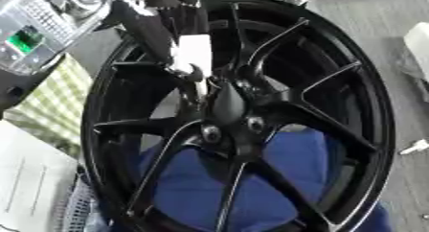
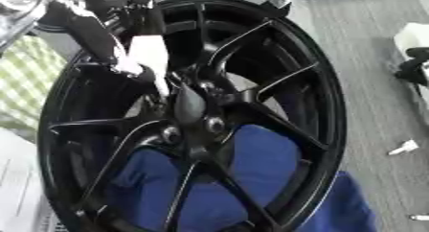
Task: Pull the pin out of the wheel hub.
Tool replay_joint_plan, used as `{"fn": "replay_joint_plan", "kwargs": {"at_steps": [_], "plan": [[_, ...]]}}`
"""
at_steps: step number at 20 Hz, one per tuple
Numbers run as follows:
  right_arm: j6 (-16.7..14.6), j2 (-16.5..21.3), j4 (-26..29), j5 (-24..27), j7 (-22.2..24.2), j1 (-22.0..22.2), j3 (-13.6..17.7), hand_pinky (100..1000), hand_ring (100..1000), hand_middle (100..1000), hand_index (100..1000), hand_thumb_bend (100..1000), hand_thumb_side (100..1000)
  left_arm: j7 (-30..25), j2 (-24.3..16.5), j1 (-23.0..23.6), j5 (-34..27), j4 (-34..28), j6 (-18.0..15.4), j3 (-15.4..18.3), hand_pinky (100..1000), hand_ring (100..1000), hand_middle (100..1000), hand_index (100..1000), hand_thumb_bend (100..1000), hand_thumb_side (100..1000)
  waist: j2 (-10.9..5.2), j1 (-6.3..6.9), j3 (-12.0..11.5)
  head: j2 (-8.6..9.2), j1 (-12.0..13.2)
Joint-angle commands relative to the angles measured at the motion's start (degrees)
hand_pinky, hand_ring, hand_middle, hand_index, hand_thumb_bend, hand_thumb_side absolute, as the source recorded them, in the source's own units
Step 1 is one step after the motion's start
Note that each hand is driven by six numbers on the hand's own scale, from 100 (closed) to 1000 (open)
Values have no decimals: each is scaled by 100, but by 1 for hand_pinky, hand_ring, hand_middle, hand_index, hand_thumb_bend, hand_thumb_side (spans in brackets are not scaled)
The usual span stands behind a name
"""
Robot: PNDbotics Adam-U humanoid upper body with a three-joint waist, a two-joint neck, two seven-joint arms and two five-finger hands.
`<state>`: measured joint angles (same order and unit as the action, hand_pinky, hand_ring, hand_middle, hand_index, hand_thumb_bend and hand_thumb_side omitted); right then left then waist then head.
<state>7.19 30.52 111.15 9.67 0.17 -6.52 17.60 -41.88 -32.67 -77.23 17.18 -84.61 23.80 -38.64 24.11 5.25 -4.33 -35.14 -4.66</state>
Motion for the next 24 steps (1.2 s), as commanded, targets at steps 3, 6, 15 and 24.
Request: {"fn": "replay_joint_plan", "kwargs": {"at_steps": [3, 6, 15, 24], "plan": [[-6, 95, 73, -17, 7, -46, 29, 829, 674, 605, 740, 100, 662, -114, -53, -138, -119, -18, 39, 95, 728, 657, 548, 664, 429, 150, -103, -56, -11, 68, 24], [-4, 99, 71, -6, -7, -45, 34, 828, 674, 605, 740, 100, 663, -131, -73, -122, -199, -37, 49, 102, 712, 624, 494, 588, 384, 114, -114, -66, -16, 71, 49], [0, 122, 72, 25, -24, -33, 33, 829, 675, 606, 741, 100, 662, -156, -269, -99, -308, -251, 119, 256, 683, 564, 379, 391, 336, 100, -171, -75, -12, 17, 57], [-43, 170, 97, 73, -83, 13, 68, 830, 675, 606, 741, 100, 651, 874, -1124, 2, -792, -977, 524, 1564, 635, 539, 350, 356, 305, 100, -258, -121, -49, -77, 45]]}}
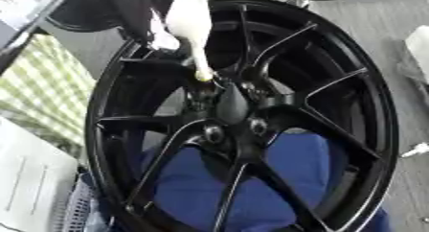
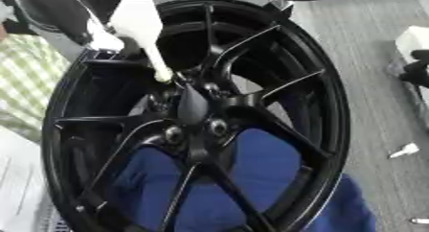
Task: Pull the pin out of the wheel hub.
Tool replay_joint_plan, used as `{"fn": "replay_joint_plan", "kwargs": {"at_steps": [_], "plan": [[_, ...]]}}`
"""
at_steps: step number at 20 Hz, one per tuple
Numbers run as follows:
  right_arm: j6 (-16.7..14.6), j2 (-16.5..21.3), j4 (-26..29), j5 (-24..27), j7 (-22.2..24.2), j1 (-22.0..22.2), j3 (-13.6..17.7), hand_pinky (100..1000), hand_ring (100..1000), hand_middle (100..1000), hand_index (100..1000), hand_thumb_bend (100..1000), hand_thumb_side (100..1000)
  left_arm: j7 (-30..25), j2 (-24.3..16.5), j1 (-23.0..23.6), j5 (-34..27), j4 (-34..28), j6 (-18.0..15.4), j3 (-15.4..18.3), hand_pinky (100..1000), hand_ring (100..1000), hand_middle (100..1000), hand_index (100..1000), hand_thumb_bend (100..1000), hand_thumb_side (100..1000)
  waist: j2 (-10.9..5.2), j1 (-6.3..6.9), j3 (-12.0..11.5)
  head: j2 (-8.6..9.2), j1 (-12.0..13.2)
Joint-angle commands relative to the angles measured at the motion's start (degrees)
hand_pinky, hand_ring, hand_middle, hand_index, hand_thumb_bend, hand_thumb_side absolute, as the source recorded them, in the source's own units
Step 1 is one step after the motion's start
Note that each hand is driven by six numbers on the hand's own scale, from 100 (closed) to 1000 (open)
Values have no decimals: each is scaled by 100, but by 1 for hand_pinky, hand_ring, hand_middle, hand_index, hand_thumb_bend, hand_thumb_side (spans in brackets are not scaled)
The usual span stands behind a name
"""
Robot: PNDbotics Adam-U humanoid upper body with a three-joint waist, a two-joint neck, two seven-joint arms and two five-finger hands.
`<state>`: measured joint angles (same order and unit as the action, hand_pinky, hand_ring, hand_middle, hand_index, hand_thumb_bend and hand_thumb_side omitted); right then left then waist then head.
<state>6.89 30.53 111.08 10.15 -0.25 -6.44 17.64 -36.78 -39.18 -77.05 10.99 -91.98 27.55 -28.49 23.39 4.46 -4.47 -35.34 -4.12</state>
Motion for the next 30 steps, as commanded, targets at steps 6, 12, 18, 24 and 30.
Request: {"fn": "replay_joint_plan", "kwargs": {"at_steps": [6, 12, 18, 24, 30], "plan": [[-48, 178, 124, 40, -112, 71, 122, 830, 676, 607, 741, 100, 645, 1850, -1589, 1220, -1160, -270, 198, 1929, 610, 529, 337, 346, 266, 100, -214, -126, -200, -194, -74], [-93, 160, 163, 73, -200, 107, 181, 830, 676, 607, 742, 100, 631, 3025, -2541, 3132, -1812, -316, -19, 3034, 613, 539, 358, 377, 269, 100, -229, -242, -354, -239, -114], [-111, 136, 196, 174, -269, 47, 223, 830, 676, 607, 742, 100, 614, 4235, -2194, 4869, -1662, -929, -416, 3848, 607, 545, 386, 417, 225, 100, -244, -329, -394, -236, -98], [-130, 98, 221, 249, -330, 27, 266, 830, 676, 606, 742, 100, 610, 4813, -1342, 6048, -1231, -1332, -541, 4175, 699, 734, 663, 704, 354, 249, -257, -390, -364, -137, -119], [-92, 8, 206, 350, -311, -6, 269, 829, 675, 606, 741, 100, 615, 5015, -608, 6562, -1545, -1263, -648, 4331, 733, 828, 794, 873, 519, 653, -308, -425, -288, -81, -96]]}}
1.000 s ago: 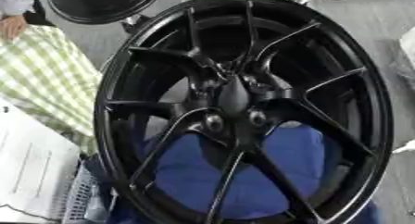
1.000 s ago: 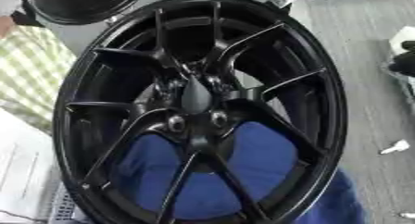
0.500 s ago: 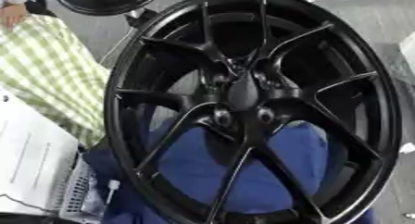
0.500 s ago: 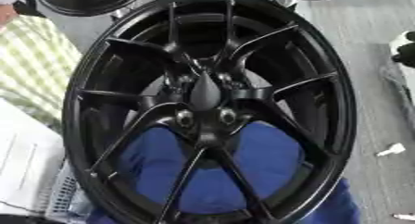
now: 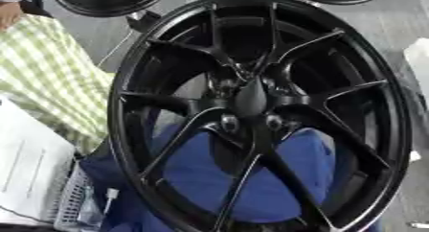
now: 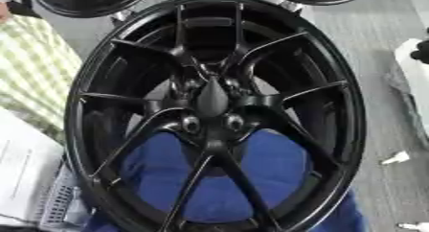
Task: Pull the pin out of the wheel hub.
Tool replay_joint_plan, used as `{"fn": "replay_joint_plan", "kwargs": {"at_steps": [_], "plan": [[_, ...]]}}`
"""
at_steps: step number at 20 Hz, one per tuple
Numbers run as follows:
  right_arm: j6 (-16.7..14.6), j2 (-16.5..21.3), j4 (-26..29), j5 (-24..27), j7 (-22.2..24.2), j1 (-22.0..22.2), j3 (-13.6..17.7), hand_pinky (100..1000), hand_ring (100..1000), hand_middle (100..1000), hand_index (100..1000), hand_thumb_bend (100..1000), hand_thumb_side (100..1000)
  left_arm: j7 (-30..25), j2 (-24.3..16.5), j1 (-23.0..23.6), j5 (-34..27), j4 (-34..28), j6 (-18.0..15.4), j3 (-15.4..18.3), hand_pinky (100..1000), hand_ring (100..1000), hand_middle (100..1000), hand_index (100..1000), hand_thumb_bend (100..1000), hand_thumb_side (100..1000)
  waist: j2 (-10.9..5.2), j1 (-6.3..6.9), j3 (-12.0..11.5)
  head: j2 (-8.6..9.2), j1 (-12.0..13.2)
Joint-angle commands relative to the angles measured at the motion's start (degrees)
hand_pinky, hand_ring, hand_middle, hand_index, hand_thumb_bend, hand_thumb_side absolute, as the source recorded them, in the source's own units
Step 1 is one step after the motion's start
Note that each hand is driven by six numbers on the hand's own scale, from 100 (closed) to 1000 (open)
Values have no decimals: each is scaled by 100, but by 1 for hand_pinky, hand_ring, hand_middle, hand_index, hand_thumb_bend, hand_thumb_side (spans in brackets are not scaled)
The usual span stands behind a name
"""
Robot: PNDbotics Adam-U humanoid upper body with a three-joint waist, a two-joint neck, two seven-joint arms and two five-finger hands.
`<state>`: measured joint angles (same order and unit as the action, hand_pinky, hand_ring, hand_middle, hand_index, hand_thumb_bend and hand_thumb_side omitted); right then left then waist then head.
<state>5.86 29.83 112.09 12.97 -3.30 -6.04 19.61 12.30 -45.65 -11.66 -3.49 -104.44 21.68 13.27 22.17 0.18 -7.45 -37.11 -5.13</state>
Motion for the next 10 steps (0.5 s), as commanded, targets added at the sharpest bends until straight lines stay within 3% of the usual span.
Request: {"fn": "replay_joint_plan", "kwargs": {"at_steps": [1, 4, 6, 10], "plan": [[10, 79, 105, 83, -4, -45, 72, 829, 675, 606, 741, 100, 613, 145, 85, 38, -127, 18, -84, 164, 717, 804, 758, 842, 509, 656, -203, 3, 24, 98, 6], [-2, 99, 108, 127, -12, -34, 74, 829, 675, 606, 741, 100, 609, 448, 168, 22, -320, 91, -85, 196, 696, 776, 719, 800, 475, 639, -267, 9, 75, 76, 17], [-11, 115, 112, 147, -22, -20, 78, 829, 676, 606, 741, 100, 604, 803, 189, -38, -461, -14, -175, 210, 651, 714, 634, 738, 411, 570, -306, 19, 106, 40, 17], [-37, 169, 134, 182, -47, -12, 83, 828, 676, 606, 741, 100, 593, 1545, 257, -194, -792, -691, -712, 88, 644, 698, 620, 727, 383, 518, -361, 45, 142, 1, 3]]}}
